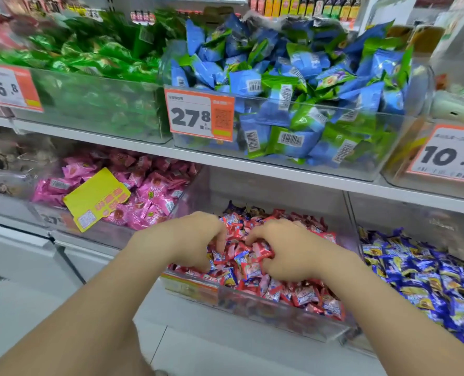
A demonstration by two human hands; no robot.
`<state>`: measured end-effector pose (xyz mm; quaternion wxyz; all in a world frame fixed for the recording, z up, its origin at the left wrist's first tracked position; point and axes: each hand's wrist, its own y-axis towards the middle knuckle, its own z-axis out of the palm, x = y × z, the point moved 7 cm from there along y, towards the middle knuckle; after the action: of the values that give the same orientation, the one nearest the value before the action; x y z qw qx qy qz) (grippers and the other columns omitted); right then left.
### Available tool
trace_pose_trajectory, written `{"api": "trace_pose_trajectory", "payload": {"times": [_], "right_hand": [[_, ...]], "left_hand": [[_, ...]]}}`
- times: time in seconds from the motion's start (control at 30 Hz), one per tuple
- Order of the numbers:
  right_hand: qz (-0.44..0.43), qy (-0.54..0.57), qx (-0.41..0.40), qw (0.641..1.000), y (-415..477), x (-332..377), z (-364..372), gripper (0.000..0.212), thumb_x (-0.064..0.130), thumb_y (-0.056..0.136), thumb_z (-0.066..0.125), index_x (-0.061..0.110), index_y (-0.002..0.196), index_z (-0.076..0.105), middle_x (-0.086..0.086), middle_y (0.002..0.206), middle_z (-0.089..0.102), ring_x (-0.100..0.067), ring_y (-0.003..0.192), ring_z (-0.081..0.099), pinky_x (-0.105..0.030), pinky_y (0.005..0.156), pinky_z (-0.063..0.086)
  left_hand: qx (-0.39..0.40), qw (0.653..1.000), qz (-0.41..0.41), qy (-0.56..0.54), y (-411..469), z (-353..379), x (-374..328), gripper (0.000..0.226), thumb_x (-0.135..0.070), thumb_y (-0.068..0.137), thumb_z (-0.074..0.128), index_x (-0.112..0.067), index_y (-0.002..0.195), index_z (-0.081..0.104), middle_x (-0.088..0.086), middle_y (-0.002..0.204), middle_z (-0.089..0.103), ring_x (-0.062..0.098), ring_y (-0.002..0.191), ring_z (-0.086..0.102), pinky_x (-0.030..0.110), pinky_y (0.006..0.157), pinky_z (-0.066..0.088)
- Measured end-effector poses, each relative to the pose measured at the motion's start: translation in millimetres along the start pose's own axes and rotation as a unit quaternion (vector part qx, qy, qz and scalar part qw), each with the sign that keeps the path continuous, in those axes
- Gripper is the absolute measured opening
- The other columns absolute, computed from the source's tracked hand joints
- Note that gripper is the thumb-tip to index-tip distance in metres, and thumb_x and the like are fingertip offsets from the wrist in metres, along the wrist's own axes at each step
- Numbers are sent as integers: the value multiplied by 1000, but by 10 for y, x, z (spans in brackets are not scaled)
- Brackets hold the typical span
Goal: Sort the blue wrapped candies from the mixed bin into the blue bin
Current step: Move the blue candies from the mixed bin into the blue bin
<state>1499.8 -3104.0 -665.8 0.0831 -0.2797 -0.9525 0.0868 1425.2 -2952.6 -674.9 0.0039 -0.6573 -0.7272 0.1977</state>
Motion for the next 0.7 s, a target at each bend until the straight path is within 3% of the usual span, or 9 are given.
{"api": "trace_pose_trajectory", "payload": {"times": [0.07, 0.17, 0.23, 0.3, 0.37, 0.47, 0.53, 0.6, 0.7], "right_hand": [[20, 14, 0, 1000, -56, -40, -64, 39, 35, 80, 69, 37, 119, 71, 15, 91, 62, -16, 98, 55, -40, 103, 41], [38, 62, -20, 997, -70, -90, -144, 33, 59, 80, 61, 35, 94, 79, 16, 89, 72, -13, 94, 61, -38, 97, 44], [40, 44, -73, 996, -65, -135, -205, 23, 46, 88, 61, 33, 89, 79, 18, 92, 72, -15, 100, 63, -40, 98, 45], [35, 29, -110, 993, -52, -146, -231, 24, 22, 88, 59, 32, 99, 78, 19, 100, 70, -16, 108, 63, -40, 103, 47], [9, 90, -122, 988, -14, -92, -224, 37, 10, 87, 54, 29, 106, 80, 15, 107, 75, -11, 105, 67, -35, 100, 54], [-14, 97, -103, 990, 109, 6, -112, 37, 8, 90, 51, 28, 105, 79, 10, 105, 76, -13, 101, 68, -38, 94, 57], [-12, 47, -85, 995, 198, 31, -24, 34, 12, 90, 52, 28, 109, 76, 7, 106, 75, -20, 104, 65, -42, 96, 52], [6, 10, -48, 999, 263, -9, 34, 40, 15, 88, 56, 29, 123, 68, 3, 113, 70, -25, 116, 56, -44, 99, 42], [29, 32, 31, 999, 335, -98, 122, 61, 22, 87, 61, 31, 146, 50, -1, 133, 61, -26, 133, 40, -49, 109, 31]], "left_hand": [[11, 1000, 2, -3, 40, 59, 13, 41, -27, 74, 91, -36, 107, 67, -9, 112, 59, 8, 84, 63, 31, 75, 57], [1, 1000, 8, -16, 63, 23, 3, 36, -25, 73, 91, -33, 103, 71, -7, 103, 62, 12, 79, 65, 35, 72, 59], [-13, 999, 21, -24, 70, -21, -38, 30, -13, 79, 79, -34, 99, 70, -5, 100, 61, 19, 86, 67, 42, 73, 60], [-33, 998, 24, -36, 70, -63, -64, 37, 0, 83, 62, -34, 98, 67, -5, 101, 53, 18, 89, 62, 43, 74, 58], [-56, 997, 29, -42, 82, -101, -97, 41, 6, 87, 51, -29, 98, 68, -11, 101, 43, 8, 88, 54, 28, 68, 50], [-59, 995, 39, -70, 123, -103, -160, 40, 4, 89, 46, -25, 92, 73, -8, 97, 60, 6, 81, 61, 25, 64, 50], [-42, 995, 54, -76, 149, -46, -194, 32, -4, 91, 52, -26, 92, 74, -12, 88, 67, 1, 73, 62, 20, 64, 48], [-6, 994, 81, -74, 161, 42, -237, 26, -13, 89, 68, -31, 106, 74, -11, 92, 67, -1, 69, 58, 21, 67, 48], [19, 992, 110, -55, 194, 127, -268, 44, -21, 82, 85, -35, 122, 71, -1, 101, 58, -4, 65, 51, 14, 59, 40]]}}
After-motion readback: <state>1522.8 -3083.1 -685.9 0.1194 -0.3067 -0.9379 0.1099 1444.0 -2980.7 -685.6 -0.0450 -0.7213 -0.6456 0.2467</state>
